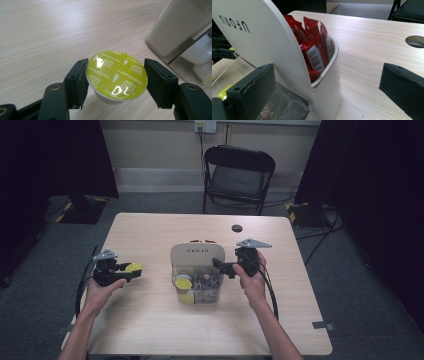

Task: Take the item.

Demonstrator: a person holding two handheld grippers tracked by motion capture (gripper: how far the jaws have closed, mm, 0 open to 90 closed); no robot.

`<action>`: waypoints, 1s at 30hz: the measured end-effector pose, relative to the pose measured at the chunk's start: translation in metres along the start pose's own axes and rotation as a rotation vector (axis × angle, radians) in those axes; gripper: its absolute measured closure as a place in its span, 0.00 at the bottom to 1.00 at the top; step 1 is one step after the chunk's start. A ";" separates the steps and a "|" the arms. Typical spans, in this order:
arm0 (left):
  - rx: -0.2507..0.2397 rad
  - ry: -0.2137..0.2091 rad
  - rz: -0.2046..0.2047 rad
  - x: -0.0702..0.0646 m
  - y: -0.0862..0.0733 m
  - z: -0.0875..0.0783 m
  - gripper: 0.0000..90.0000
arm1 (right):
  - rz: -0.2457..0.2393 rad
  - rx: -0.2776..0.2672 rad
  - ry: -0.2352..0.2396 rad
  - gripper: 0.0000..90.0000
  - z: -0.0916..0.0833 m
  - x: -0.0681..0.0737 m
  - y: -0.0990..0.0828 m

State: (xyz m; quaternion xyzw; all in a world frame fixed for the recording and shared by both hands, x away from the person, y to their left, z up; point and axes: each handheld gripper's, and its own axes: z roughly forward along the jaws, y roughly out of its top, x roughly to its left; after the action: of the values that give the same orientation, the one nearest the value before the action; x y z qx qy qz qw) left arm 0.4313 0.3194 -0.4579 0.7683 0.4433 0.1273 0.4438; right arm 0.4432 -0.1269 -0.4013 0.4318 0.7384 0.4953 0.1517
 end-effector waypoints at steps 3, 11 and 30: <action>0.010 -0.003 -0.004 0.002 -0.003 0.003 0.43 | 0.000 0.000 0.000 0.00 0.000 0.000 0.000; 0.055 -0.005 -0.002 0.002 -0.008 0.012 0.43 | 0.003 0.000 0.003 0.00 0.001 0.001 0.000; 0.075 0.011 -0.037 0.004 -0.015 0.025 0.43 | 0.001 0.001 0.003 0.01 0.000 0.001 0.000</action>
State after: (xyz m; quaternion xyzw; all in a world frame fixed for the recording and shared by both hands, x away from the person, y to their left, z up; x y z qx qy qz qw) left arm 0.4399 0.3118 -0.4850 0.7754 0.4642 0.1067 0.4146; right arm 0.4428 -0.1260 -0.4015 0.4315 0.7386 0.4958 0.1500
